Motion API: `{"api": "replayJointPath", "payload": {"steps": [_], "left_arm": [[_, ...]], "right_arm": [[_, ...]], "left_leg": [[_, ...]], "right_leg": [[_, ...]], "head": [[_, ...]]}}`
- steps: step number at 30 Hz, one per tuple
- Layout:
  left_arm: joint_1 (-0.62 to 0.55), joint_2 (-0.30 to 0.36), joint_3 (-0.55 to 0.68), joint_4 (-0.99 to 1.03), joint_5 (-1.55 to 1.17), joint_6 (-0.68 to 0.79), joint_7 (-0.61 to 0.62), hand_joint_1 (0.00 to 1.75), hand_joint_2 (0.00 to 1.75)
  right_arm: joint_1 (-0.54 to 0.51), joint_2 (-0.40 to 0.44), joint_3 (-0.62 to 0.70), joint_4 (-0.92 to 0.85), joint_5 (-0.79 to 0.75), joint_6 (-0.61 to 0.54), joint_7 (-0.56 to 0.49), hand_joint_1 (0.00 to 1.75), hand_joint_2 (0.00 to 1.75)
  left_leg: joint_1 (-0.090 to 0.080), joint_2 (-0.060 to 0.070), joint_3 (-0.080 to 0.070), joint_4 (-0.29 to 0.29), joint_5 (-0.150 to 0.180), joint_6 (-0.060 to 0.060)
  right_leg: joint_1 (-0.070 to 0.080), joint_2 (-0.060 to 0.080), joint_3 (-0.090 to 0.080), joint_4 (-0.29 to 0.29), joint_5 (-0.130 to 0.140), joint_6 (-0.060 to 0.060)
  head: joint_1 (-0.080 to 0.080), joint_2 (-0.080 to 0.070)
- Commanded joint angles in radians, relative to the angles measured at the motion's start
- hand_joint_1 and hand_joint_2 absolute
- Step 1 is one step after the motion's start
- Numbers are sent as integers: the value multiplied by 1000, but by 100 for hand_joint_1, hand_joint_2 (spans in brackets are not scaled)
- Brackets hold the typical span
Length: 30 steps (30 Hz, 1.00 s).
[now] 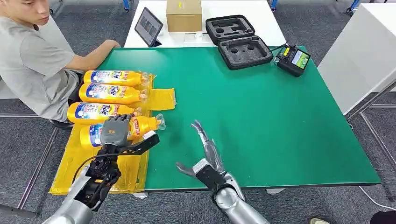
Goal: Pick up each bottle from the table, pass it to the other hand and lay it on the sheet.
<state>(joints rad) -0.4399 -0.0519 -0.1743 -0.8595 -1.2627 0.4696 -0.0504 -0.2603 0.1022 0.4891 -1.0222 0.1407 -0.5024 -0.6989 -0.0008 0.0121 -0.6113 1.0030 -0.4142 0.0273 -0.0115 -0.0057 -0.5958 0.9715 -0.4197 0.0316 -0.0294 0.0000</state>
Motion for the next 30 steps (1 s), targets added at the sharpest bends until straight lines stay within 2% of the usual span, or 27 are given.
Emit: {"api": "replayJointPath", "payload": {"steps": [1,7,12,16,30], "left_arm": [[-64,4,-5,115,19,-26,-27,175,175],[-69,6,-6,137,33,-65,-45,175,175],[-78,30,-7,165,91,-168,-120,175,175],[-73,59,5,160,90,-137,-89,175,175],[-65,56,8,165,83,-127,-69,175,175]], "right_arm": [[40,-32,-4,-164,-3,-13,1,0,175],[47,-37,-16,-168,-12,-12,1,0,175],[59,-45,-27,-197,-20,-20,1,0,175],[66,-51,-38,-237,-25,-27,1,0,175],[69,-51,-34,-244,-17,-27,1,0,175]], "left_leg": [[0,-2,2,0,-1,-1],[1,-2,2,0,-1,-1],[1,-2,2,0,-1,-1],[0,-1,2,0,-1,-1],[1,-1,4,0,-2,-1]], "right_leg": [[0,-1,2,0,-1,-1],[0,-1,2,0,-1,-1],[1,-1,3,0,-1,-1],[0,0,2,0,-1,-1],[1,1,4,0,-1,-1]], "head": [[0,0],[0,0],[0,0],[0,0],[0,0]]}}
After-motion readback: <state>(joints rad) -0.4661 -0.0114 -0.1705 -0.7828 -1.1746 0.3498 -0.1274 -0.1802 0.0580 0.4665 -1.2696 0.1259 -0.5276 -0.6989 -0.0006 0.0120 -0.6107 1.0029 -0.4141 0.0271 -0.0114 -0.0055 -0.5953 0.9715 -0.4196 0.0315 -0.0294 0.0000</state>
